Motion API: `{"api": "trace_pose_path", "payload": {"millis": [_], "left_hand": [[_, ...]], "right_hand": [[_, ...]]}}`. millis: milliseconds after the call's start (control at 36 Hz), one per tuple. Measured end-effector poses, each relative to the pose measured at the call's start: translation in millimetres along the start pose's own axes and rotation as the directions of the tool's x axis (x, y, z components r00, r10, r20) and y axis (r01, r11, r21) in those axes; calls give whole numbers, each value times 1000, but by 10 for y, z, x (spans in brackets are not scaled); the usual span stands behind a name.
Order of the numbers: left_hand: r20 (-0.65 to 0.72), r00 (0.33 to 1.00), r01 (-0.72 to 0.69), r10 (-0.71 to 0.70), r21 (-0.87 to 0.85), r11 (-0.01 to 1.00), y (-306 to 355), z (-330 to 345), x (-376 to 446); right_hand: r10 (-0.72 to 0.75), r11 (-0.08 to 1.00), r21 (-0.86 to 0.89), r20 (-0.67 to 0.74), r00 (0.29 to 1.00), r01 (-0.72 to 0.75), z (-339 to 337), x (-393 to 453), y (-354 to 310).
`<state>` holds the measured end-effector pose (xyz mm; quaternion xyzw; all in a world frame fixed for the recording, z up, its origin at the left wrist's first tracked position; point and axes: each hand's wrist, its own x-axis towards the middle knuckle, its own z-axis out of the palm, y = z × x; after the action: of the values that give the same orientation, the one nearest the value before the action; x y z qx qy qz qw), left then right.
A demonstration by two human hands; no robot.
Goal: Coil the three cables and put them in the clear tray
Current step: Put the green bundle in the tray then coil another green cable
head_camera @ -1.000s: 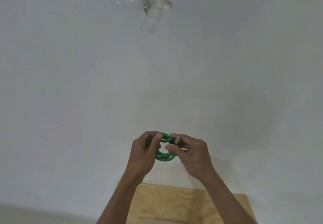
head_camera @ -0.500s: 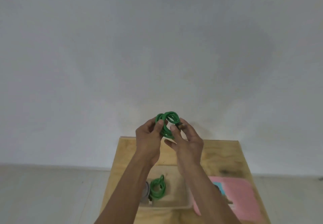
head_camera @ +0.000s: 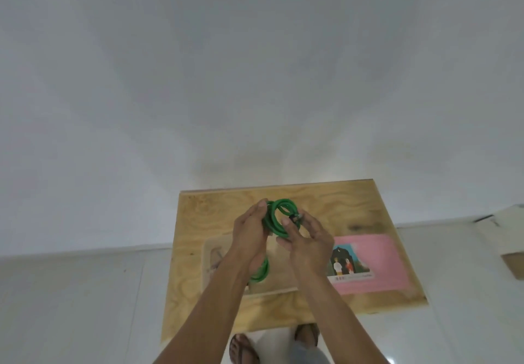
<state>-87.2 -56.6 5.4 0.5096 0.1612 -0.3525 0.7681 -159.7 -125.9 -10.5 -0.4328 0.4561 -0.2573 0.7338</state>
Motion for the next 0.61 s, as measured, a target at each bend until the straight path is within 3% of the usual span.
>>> {"api": "trace_pose_path", "payload": {"millis": [167,389,500,611], "left_hand": [[47,995,75,-87,216,974,-106,-192,19],[112,973,138,-202,421,897,-452,-341,111],[-63,996,86,-62,537,839,-572,-477,224],[-167,952,-70,257,698,713,-537,-710,323]], "right_hand": [[-77,981,-185,-59,995,65,-234,138,277],[-77,915,-399,-28,997,59,-556,345,466],[-81,819,-569,8,997,71,-614,398,471],[-66,653,-750,85,994,108,-657,457,551]]}}
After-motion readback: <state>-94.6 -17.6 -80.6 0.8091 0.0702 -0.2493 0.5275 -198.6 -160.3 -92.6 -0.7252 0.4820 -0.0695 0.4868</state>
